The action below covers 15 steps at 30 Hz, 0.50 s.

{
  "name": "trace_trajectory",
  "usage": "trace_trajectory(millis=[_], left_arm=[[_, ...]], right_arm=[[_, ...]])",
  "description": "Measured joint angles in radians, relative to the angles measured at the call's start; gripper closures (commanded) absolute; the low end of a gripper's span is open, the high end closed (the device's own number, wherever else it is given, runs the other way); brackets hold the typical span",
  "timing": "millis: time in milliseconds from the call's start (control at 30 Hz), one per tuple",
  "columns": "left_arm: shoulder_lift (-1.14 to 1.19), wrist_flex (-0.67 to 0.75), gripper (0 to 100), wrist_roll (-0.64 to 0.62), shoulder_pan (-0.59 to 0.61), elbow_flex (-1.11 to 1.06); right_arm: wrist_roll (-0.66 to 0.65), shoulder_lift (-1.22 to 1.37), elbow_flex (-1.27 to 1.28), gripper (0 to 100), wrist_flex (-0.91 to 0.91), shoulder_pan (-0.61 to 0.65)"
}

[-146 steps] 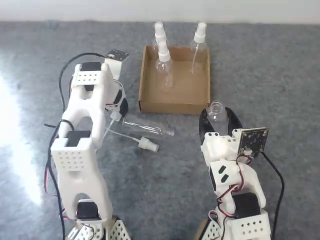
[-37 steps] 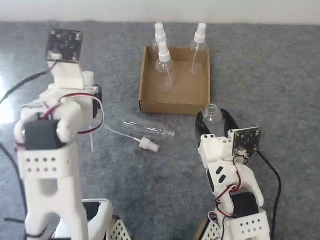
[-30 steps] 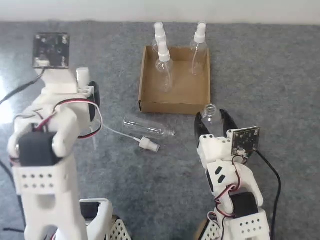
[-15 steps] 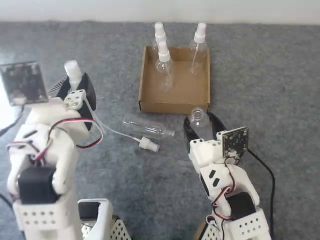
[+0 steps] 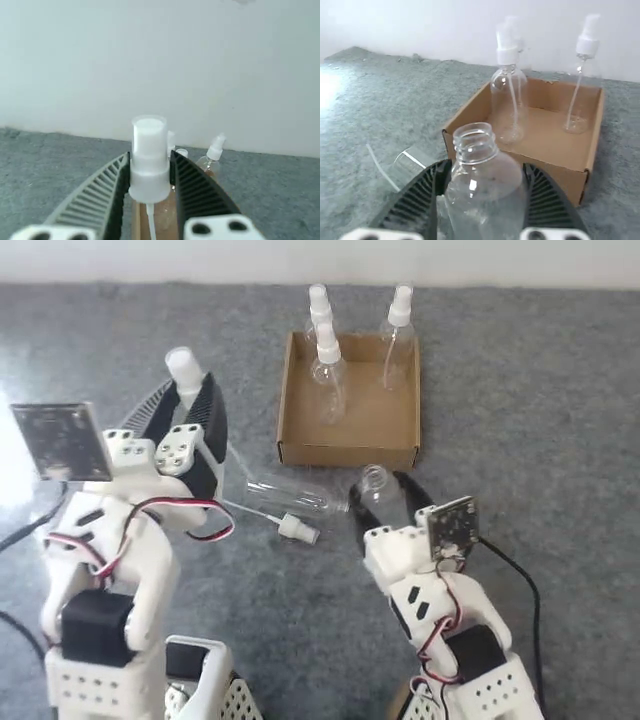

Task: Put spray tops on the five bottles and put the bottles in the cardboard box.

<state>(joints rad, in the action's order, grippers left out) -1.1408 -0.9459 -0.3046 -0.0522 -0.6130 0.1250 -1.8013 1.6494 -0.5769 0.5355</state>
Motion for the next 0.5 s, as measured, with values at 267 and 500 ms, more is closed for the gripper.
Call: trace_trajectory(millis=[267,500], left_arm=[[0.0,0.064,98,-0.048,-0.107,0.0],[0.0,0.075,98,-0.075,-0.201,0.0]], right_arm=[[0.0,0.0,0.003,90.9,0.0,0.04],[0.0,0.0,0.003,90.9,0.0,0.04]])
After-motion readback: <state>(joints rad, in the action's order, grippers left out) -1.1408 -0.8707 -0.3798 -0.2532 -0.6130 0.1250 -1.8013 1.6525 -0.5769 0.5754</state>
